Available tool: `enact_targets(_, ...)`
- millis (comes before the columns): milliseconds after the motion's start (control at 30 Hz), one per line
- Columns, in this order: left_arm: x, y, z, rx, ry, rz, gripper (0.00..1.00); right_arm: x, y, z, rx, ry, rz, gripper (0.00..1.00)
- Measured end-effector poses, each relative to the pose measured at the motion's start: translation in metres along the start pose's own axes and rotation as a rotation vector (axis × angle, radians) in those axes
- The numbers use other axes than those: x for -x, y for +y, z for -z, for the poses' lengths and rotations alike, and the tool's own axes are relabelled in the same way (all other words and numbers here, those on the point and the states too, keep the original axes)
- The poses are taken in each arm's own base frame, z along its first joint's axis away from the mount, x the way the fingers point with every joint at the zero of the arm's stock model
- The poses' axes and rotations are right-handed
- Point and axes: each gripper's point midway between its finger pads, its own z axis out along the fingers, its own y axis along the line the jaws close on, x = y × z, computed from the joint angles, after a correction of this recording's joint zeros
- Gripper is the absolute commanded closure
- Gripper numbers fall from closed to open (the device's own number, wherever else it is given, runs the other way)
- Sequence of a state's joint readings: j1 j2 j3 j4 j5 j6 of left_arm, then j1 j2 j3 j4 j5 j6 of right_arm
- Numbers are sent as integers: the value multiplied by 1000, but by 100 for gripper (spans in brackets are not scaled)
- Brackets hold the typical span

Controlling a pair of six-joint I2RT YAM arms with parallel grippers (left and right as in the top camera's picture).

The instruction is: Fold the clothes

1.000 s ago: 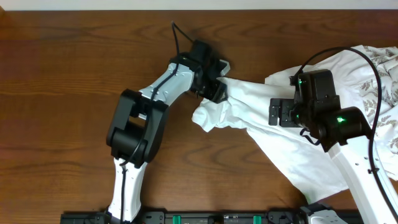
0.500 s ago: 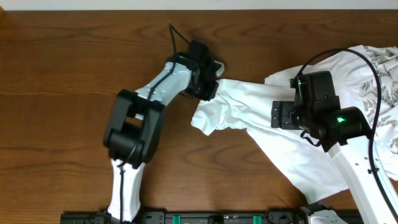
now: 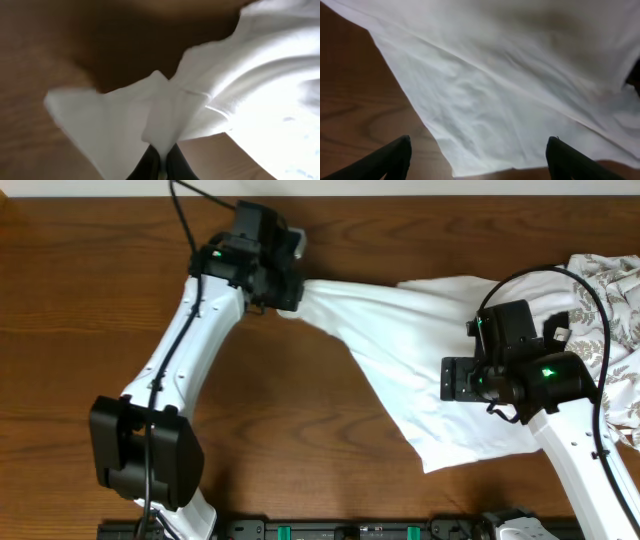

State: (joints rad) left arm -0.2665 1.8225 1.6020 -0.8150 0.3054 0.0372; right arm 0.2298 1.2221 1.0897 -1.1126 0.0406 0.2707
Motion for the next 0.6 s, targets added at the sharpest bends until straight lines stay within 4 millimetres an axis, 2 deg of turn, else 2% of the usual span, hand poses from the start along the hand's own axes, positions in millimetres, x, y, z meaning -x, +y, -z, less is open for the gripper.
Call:
enact_targets(233, -17, 40, 7, 80, 60, 118, 94, -17, 7, 1, 46, 73, 1, 16)
enact_targets(600, -19, 98, 22, 178, 21, 371, 94, -37, 33, -1, 112, 133, 84, 16)
